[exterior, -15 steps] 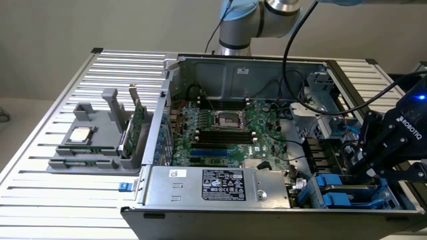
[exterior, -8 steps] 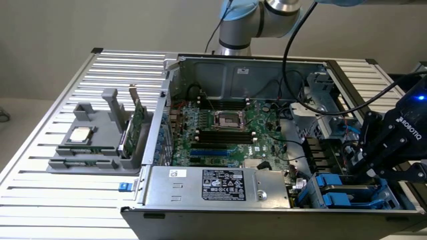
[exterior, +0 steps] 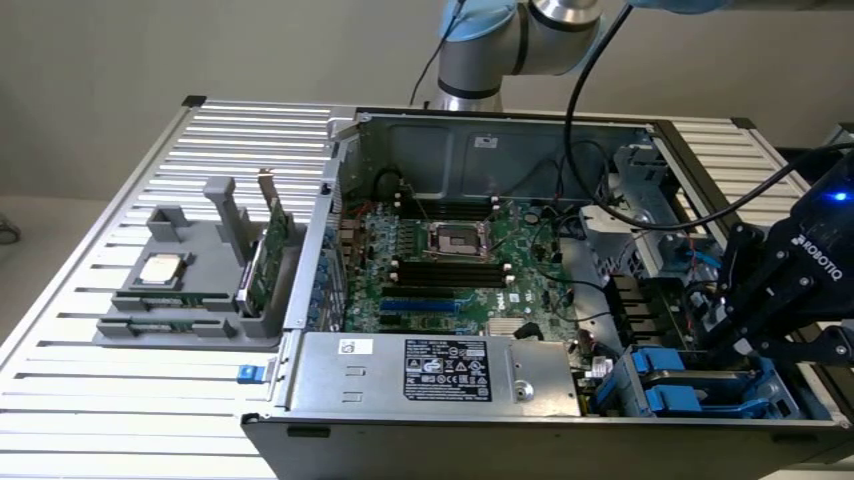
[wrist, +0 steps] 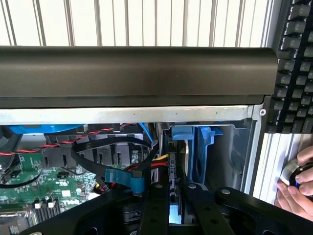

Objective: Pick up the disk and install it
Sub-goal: 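Insert the first disk wire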

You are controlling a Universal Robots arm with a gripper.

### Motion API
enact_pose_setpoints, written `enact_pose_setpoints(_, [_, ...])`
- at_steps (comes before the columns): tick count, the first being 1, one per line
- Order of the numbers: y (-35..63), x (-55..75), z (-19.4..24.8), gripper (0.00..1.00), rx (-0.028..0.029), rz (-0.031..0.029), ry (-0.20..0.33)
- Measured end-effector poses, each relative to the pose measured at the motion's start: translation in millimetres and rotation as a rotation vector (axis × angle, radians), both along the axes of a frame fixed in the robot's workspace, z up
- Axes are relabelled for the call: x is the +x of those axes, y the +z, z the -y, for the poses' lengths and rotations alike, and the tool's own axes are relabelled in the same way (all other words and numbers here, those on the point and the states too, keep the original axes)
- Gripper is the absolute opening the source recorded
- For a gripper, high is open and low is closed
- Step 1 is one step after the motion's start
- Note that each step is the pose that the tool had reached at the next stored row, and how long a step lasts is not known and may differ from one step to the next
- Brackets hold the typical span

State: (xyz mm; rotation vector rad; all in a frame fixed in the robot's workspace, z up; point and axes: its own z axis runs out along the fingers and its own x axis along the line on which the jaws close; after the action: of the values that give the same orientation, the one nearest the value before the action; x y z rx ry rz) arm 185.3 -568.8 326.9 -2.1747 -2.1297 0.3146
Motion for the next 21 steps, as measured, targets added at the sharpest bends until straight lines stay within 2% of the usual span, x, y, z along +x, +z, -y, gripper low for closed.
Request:
enact_pose_setpoints(8, [-1.0,-1.4,0.0,0.17,-0.0015,0.0015,0.000])
enact_pose_setpoints(21, [-0.8,-2.6,0.0,0.17,-0.0094,0.0016,0.000])
